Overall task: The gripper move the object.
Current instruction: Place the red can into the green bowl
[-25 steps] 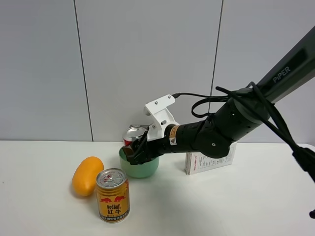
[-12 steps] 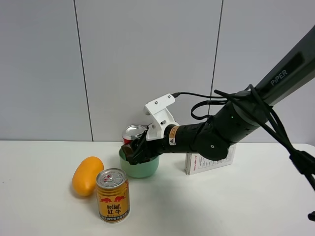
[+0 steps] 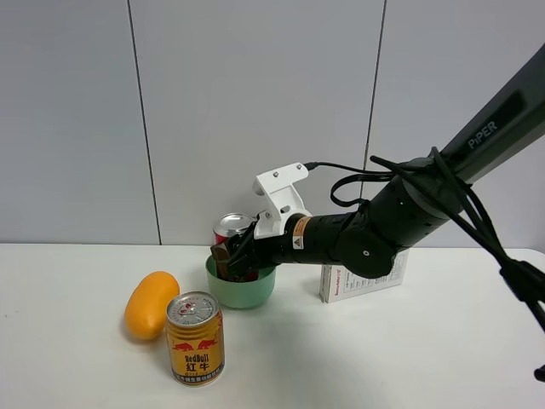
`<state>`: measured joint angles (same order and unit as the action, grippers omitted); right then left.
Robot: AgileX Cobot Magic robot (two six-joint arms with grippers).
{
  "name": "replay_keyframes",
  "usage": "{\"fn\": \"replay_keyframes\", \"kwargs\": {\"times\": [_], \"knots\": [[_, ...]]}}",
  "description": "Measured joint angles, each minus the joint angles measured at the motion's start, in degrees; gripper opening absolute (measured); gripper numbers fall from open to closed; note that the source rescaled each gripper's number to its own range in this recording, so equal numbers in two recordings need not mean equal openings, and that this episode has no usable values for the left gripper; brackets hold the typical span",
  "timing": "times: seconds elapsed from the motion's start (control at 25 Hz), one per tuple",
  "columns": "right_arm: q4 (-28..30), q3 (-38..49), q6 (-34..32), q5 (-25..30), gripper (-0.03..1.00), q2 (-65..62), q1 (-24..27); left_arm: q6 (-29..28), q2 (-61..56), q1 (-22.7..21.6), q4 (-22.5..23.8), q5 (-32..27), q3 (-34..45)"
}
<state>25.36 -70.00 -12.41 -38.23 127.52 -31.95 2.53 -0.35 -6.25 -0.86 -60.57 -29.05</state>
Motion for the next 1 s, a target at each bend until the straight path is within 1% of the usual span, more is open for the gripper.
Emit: {"fn": "replay_keyframes", "kwargs": {"times": [0.16, 0.32, 0.4, 0.44, 0.48, 0.52, 0.6, 0.64, 0.68, 0.72, 0.8, 1.0], "knots": [[0.0, 0.0, 0.0, -0.31, 0.01, 0.0, 0.0, 0.05, 0.0, 0.0, 0.0, 0.0, 0.0], [0.0, 0.0, 0.0, -2.35, 0.01, 0.0, 0.0, 0.05, 0.0, 0.0, 0.0, 0.0, 0.0], [0.0, 0.0, 0.0, -3.23, 0.03, 0.0, 0.0, 0.05, 0.0, 0.0, 0.0, 0.0, 0.0], [0.0, 0.0, -0.02, -3.8, 0.07, 0.0, 0.0, 0.05, 0.0, 0.0, 0.0, 0.0, 0.0], [-0.18, -0.11, -0.37, -4.53, 0.17, 0.0, 0.0, 0.05, 0.0, 0.0, 0.0, 0.0, 0.0], [-0.24, -0.37, -0.51, -5.12, 0.3, -0.12, 0.0, 0.05, 0.0, 0.0, 0.0, 0.0, 0.0], [-0.37, -0.57, -0.88, -4.96, 0.65, -0.3, 0.0, 0.05, 0.0, 0.0, 0.0, 0.0, 0.0], [-0.41, -0.57, -0.88, -4.6, 0.79, -0.29, 0.0, 0.05, 0.0, 0.0, 0.0, 0.0, 0.0], [-0.41, -0.57, -0.88, -4.38, 0.86, -0.29, 0.0, 0.05, 0.0, 0.0, 0.0, 0.0, 0.0], [-0.41, -0.57, -0.88, -4.06, 0.92, -0.29, 0.0, 0.05, 0.0, 0.0, 0.0, 0.0, 0.0], [-0.41, -0.57, -0.98, -4.03, 0.97, -0.29, 0.0, 0.05, 0.0, 0.0, 0.0, 0.0, 0.0], [-0.41, -0.57, -1.03, -4.03, 1.0, -0.29, 0.0, 0.05, 0.0, 0.0, 0.0, 0.0, 0.0]]}}
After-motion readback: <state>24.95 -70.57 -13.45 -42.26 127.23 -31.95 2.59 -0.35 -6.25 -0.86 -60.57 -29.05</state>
